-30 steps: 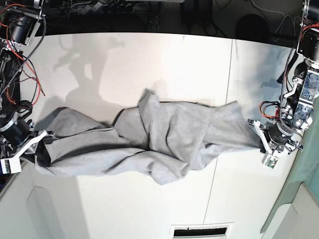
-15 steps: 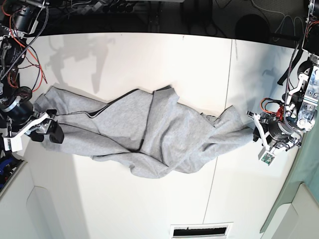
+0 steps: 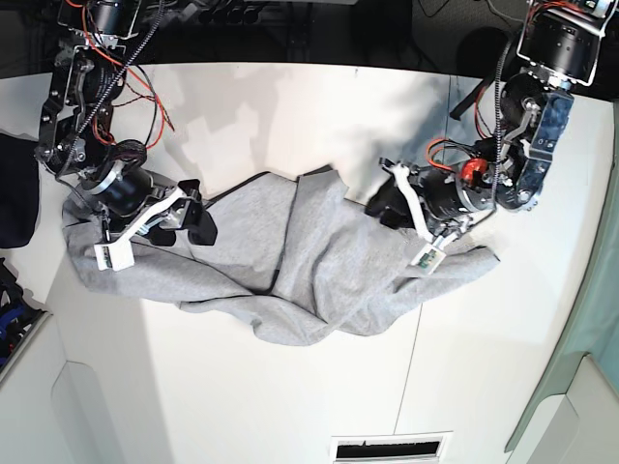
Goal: Layout the t-shirt on the table in an organized manner, then fold the t-shirt properly
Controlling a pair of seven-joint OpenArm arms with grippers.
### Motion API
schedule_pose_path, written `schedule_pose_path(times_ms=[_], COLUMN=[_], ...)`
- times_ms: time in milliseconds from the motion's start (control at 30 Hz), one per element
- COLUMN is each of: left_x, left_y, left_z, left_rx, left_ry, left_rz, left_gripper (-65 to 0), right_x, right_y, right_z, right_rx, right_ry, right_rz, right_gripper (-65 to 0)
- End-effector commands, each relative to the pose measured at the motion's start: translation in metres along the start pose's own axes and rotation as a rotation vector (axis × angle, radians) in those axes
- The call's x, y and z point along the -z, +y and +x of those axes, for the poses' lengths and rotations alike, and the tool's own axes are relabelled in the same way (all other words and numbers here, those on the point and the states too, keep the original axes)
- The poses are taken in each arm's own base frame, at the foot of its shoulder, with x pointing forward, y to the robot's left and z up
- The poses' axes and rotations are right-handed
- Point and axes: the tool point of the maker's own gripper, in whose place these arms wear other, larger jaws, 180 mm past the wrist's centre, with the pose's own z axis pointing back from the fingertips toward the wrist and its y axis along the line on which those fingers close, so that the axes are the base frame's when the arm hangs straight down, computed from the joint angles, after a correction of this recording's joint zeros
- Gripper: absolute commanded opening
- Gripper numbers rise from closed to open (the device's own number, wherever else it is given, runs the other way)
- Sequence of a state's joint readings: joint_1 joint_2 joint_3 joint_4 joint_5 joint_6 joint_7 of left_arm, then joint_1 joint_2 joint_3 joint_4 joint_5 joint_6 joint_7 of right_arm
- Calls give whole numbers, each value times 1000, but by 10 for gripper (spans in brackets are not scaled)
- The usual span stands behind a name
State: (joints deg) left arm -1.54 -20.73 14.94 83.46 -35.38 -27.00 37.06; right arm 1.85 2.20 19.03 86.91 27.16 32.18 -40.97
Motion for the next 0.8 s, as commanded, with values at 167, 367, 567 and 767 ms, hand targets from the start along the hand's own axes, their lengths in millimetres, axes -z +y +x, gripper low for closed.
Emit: schedule_pose_path(times_ms=[167, 367, 567, 767], left_x=[14, 29, 35, 35], left_y=[-36, -58, -44, -43], left_z=[27, 34, 25, 26], left_rx=[-34, -18, 5, 18], left_ry=[-92, -104, -79, -82], left_rz=[-92, -107, -1, 9], left_gripper=[-408, -359, -360, -362], right_x=[9, 13, 14, 18], right_y=[8, -11, -35, -30], right_z=[6, -9, -15, 1], right_rx=[-120, -98, -87, -88], right_ry=[-16, -8, -15, -46], right_rz=[-28, -78, -165, -152], right_gripper=[-209, -209, -209, -209])
